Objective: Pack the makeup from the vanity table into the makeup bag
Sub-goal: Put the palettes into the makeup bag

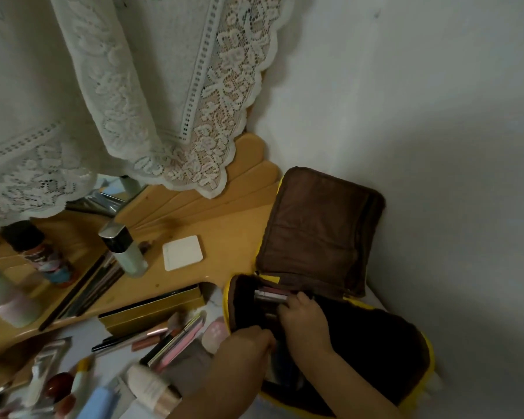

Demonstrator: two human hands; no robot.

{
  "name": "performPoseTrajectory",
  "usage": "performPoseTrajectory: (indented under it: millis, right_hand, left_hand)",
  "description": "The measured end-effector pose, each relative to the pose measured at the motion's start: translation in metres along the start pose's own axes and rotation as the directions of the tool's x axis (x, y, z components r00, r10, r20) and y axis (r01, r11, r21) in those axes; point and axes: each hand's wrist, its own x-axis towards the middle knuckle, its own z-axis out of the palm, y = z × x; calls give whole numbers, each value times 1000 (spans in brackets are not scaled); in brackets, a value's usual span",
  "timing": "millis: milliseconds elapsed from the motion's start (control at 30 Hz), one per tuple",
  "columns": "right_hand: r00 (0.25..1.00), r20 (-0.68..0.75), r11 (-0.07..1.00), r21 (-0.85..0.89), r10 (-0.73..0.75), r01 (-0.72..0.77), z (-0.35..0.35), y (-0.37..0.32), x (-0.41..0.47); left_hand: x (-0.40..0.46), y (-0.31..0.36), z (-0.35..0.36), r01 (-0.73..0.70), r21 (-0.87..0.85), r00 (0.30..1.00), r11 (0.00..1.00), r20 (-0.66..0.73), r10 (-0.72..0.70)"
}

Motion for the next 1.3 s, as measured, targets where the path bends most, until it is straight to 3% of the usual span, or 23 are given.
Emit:
performPoseTrajectory:
  millis: [100,233,467,567,700,933,1033,1067,1167,1200,1300]
  right_hand:
    - [1000,-13,996,-84,4,-5,1,1,-3]
    - [997,-64,987,-152,42,-51,-4,3,-4]
    - [961,-22,959,-63,274,-275,-8,9,-3]
    - [964,-24,964,2,265,-265,-10,8,-5]
    - [970,49,970,31,238,-240,-9,16,-8]
    - [973,43,972,57,227,-229,-7,18,-8]
    - [974,41,973,51,223,-225,-7,20,-9]
    - [973,48,973,53,224,-226,-8,21,-10]
    - [975,59,975,56,214,-217,-9,23,-11]
    - [975,62,974,59,214,-218,-9,23,-11]
    - [971,82,972,61,223,-228,-11,21,-10]
  left_hand:
    - [16,-1,4,-33,204,988,979,156,1]
    - [24,-6,7,-79,355,958,932,286,-28]
    - [55,-3,30,-181,387,805,904,586,-89]
    - [62,-9,47,-194,411,817,891,571,-85]
    - [65,-13,65,-169,438,902,883,429,-41]
    - [67,-14,74,-132,408,890,904,451,-73]
    - [64,-9,63,-40,319,911,947,401,-97]
    - [61,-7,58,-39,260,915,965,398,-71]
    - [52,-12,35,-208,138,901,968,411,135]
    - [51,-17,29,-136,97,927,986,362,92]
    - [58,-25,19,26,179,967,984,244,-70]
